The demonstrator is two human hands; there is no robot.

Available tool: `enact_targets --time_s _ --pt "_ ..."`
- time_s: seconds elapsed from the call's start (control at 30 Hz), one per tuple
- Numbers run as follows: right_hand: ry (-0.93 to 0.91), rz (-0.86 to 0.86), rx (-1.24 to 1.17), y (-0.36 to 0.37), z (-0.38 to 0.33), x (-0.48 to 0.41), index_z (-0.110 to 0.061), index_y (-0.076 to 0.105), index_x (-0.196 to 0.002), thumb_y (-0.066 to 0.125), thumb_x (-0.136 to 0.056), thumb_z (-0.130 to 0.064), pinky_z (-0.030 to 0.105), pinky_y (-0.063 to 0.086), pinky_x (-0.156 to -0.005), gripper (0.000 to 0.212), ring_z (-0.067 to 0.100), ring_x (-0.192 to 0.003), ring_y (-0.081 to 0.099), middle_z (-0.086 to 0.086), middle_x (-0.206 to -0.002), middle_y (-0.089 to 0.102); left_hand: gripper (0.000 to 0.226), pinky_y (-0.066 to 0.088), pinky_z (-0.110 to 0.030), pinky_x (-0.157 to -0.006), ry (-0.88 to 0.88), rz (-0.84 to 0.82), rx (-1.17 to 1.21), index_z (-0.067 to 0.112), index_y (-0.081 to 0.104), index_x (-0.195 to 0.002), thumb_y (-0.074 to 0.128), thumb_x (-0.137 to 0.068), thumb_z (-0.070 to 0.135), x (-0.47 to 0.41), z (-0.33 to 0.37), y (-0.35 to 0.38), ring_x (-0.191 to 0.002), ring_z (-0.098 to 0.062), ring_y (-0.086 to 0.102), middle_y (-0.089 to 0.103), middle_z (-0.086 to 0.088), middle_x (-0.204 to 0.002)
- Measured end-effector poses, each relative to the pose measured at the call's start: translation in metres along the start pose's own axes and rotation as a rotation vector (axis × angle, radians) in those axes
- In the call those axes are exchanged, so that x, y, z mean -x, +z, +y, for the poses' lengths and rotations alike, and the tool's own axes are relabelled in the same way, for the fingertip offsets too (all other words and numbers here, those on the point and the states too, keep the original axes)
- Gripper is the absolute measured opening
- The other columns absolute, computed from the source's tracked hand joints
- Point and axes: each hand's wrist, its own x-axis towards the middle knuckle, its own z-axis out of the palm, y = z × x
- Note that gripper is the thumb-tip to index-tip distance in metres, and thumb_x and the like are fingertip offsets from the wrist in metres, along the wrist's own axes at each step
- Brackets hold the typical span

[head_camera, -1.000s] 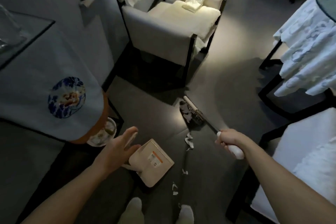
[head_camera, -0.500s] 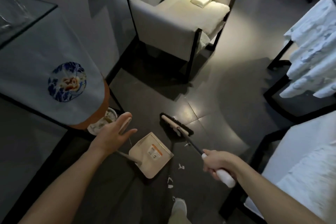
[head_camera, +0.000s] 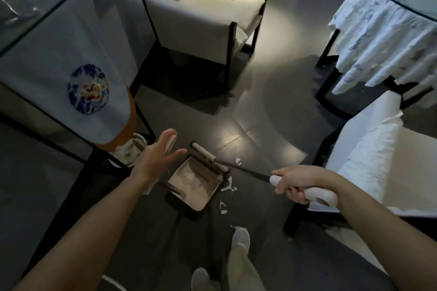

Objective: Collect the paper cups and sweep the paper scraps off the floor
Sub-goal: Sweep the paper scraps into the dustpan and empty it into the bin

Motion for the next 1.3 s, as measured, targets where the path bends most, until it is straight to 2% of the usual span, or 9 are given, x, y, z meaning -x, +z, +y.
enact_targets --time_s 0.17,0.33,0.5,0.77,0.93,1.0,1.1,1.17,1.3 --pt "-0.045 0.168 0.057 0.004 0.015 -0.022 -0.022 0.045 -0.133 0.05 -0.09 0.004 0.017 0.035 -0.036 0.05 0.006 -0.037 0.039 0.003 -0.048 0.046 0.053 0.044 -0.028 -0.071 -0.103 -0.051 0.062 0.045 0.032 -0.126 0.062 -0.083 0.051 0.054 -0.003 -0.012 -0.096 -0.011 0.049 0.052 -0.01 -0.126" --pt "-0.061 0.244 0.223 -0.001 0.026 -0.055 -0.01 0.045 -0.107 0.047 -0.088 0.003 0.029 0.037 -0.054 0.024 0.017 -0.052 0.044 0.009 -0.059 0.049 0.055 0.043 -0.025 -0.072 -0.231 -0.1 0.03 0.045 0.03 -0.13 0.061 -0.084 0.048 0.109 0.002 -0.018 -0.104 -0.018 0.054 0.052 -0.011 -0.13" --pt "-0.017 0.186 0.356 -0.005 0.044 -0.067 -0.006 0.048 -0.093 0.046 -0.088 0.002 0.027 0.037 -0.046 0.01 0.018 -0.046 0.045 0.008 -0.049 0.049 0.055 0.045 -0.028 -0.08 -0.296 -0.19 -0.022 0.049 0.027 -0.128 0.061 -0.086 0.045 0.154 0.002 -0.004 -0.104 -0.014 0.05 0.05 -0.006 -0.131" --pt "-0.02 0.105 0.526 0.049 0.084 -0.046 -0.014 0.03 -0.143 0.05 -0.086 -0.006 0.032 0.046 -0.065 0.061 0.016 -0.059 0.051 0.006 -0.067 0.053 0.049 0.05 -0.03 -0.075 -0.222 -0.202 -0.037 0.047 0.025 -0.124 0.057 -0.087 0.048 0.189 -0.009 0.01 -0.091 -0.012 0.053 0.053 -0.004 -0.121" --pt "0.03 0.007 0.29 0.11 0.115 -0.01 -0.026 0.022 -0.149 0.046 -0.087 0.0 0.022 0.038 -0.043 0.071 0.009 -0.042 0.042 0.006 -0.058 0.05 0.045 0.047 -0.025 -0.062 -0.238 -0.078 0.062 0.052 0.026 -0.119 0.055 -0.084 0.053 0.213 -0.023 0.018 -0.075 -0.006 0.053 0.049 0.004 -0.101" --pt "0.02 -0.012 0.223 0.136 0.132 0.004 -0.021 0.027 -0.147 0.047 -0.087 0.002 0.02 0.037 -0.04 0.068 0.008 -0.039 0.043 0.005 -0.061 0.049 0.046 0.045 -0.029 -0.067 -0.228 -0.066 0.088 0.052 0.026 -0.12 0.055 -0.084 0.055 0.221 -0.023 0.023 -0.078 -0.006 0.052 0.049 0.004 -0.103" --pt "0.043 -0.144 0.094 0.162 0.151 0.026 -0.003 0.051 -0.125 0.047 -0.088 0.004 0.015 0.036 -0.034 0.038 0.006 -0.033 0.043 0.004 -0.053 0.047 0.048 0.047 -0.035 -0.075 -0.198 -0.044 0.07 0.049 0.027 -0.124 0.055 -0.086 0.054 0.225 -0.02 0.028 -0.093 -0.022 0.058 0.055 -0.005 -0.113" --pt "0.143 -0.224 -0.009 0.163 0.158 0.043 -0.009 0.05 -0.107 0.048 -0.089 0.004 0.015 0.034 -0.03 0.022 0.006 -0.031 0.041 0.002 -0.045 0.046 0.045 0.049 -0.034 -0.071 -0.183 -0.04 0.062 0.048 0.027 -0.122 0.054 -0.087 0.054 0.228 -0.016 0.029 -0.088 -0.021 0.059 0.056 -0.006 -0.108" --pt "0.136 -0.194 -0.121 0.147 0.177 0.065 -0.017 0.039 -0.132 0.047 -0.089 0.005 0.014 0.033 -0.029 0.048 0.004 -0.033 0.04 0.001 -0.047 0.045 0.043 0.043 -0.023 -0.052 -0.159 -0.048 0.08 0.046 0.026 -0.123 0.051 -0.088 0.05 0.25 -0.008 0.028 -0.067 -0.01 0.056 0.051 0.004 -0.086"
